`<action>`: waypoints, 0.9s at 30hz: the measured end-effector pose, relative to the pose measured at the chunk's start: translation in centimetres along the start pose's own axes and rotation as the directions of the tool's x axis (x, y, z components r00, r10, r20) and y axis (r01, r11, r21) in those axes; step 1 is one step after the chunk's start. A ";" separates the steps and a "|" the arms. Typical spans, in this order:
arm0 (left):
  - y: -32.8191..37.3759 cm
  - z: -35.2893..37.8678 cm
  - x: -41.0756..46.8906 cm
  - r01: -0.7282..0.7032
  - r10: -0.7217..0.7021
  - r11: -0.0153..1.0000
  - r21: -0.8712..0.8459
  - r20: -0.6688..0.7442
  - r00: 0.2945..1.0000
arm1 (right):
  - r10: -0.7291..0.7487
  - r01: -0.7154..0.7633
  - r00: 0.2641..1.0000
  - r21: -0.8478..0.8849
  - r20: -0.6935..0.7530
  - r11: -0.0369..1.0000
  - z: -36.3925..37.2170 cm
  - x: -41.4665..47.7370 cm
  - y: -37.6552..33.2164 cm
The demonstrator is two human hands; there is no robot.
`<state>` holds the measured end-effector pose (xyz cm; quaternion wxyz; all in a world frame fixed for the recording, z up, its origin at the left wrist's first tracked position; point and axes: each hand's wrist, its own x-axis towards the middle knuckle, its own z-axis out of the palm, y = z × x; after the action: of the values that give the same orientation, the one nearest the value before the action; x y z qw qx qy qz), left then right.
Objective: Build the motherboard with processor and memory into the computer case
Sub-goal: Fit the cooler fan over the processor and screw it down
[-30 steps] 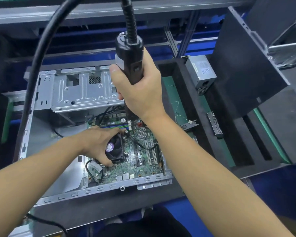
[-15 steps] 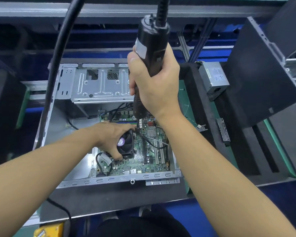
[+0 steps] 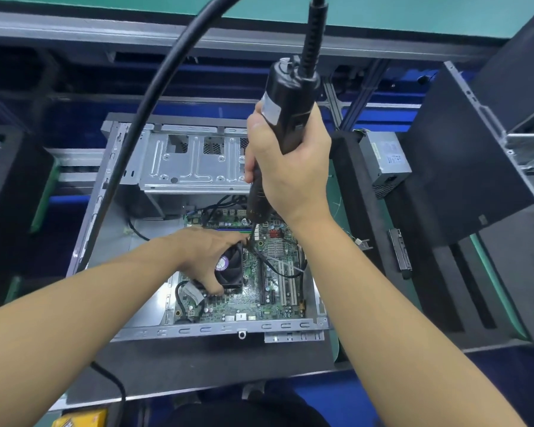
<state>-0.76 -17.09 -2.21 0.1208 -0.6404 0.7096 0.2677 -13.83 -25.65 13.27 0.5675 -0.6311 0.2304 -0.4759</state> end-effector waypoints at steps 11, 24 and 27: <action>0.1 0.0 -0.2 -0.002 0.002 0.999 -0.036 -0.020 1.000 | -0.019 0.019 1.000 0.000 0.020 1.000 0.5 0.0 0.2; 0.3 0.4 -0.2 0.003 -0.002 1.000 0.019 -0.074 0.997 | -0.067 0.070 0.990 -0.023 0.120 0.997 0.5 -1.3 0.4; 0.2 0.4 -0.1 -0.019 0.020 1.000 0.019 -0.068 0.997 | -0.068 0.070 0.990 -0.020 0.120 0.997 0.5 -1.3 0.4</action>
<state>-0.98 -16.75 -2.44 0.0996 -0.6412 0.7219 0.2404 -13.89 -24.40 12.45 0.5557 -0.6730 0.1799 -0.4538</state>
